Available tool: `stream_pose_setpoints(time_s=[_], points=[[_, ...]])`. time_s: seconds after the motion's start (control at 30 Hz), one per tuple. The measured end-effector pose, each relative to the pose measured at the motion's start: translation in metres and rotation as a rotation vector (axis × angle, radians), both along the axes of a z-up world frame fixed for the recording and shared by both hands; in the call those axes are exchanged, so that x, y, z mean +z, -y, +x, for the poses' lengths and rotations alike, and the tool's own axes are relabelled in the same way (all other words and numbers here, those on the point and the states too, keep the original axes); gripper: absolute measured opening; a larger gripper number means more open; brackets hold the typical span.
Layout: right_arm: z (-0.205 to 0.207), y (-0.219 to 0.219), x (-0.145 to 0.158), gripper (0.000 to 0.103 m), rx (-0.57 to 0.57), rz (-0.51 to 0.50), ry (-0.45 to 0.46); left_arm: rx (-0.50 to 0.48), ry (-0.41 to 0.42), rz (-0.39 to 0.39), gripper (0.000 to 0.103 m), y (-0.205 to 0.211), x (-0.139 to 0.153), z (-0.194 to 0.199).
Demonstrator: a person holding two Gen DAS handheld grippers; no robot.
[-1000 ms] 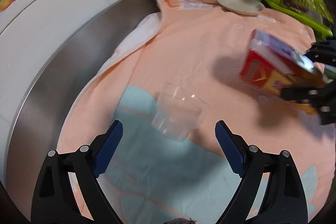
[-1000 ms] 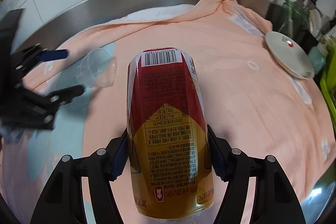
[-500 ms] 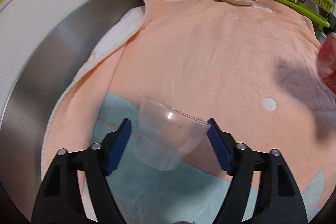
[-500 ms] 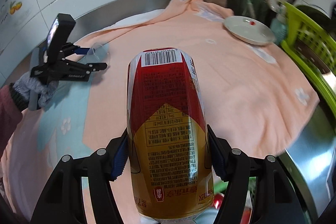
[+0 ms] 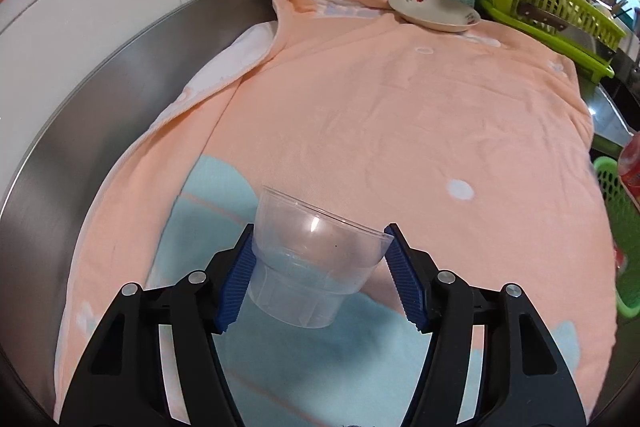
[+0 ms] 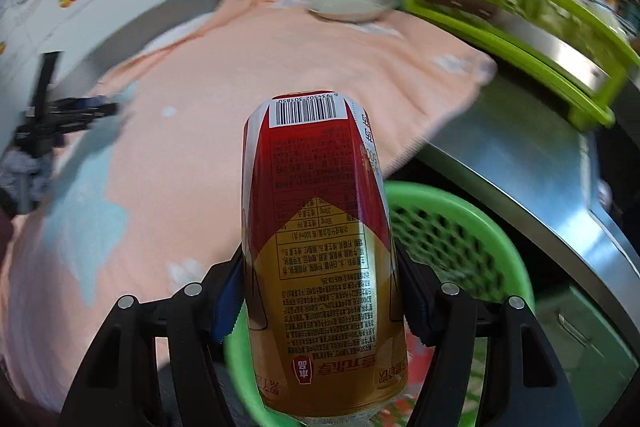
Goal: Collect trash
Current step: 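Drop the tea bottle into the green basket with right while left carries the clear cup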
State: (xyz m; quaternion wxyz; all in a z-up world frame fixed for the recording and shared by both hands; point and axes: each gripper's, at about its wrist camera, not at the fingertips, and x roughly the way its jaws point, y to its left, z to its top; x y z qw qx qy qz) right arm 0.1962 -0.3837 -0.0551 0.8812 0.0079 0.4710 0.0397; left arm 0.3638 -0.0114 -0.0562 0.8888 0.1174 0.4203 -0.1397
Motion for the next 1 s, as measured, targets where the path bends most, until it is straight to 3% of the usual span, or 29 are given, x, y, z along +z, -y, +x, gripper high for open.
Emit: stream_pose_setpoints(time_s=[0.13, 0.27, 0.6, 1.0], points=[[-0.012, 0.028, -0.021, 0.064, -0.071, -0.051, -0.04, 0.0, -0.002, -0.006, 0.063, 0.01, 0.005, -0.026], [-0.019, 0.052, -0.043, 0.064, -0.125, -0.03, -0.091, -0.019, 0.005, -0.026, 0.063, 0.024, 0.013, -0.053], [-0.021, 0.075, -0.075, 0.064, -0.157, -0.053, -0.145, -0.093, 0.017, -0.083, 0.062, 0.078, 0.026, -0.113], [-0.042, 0.084, -0.049, 0.07, -0.142, -0.022, -0.059, -0.251, 0.026, -0.11, 0.062, 0.175, 0.033, -0.155]])
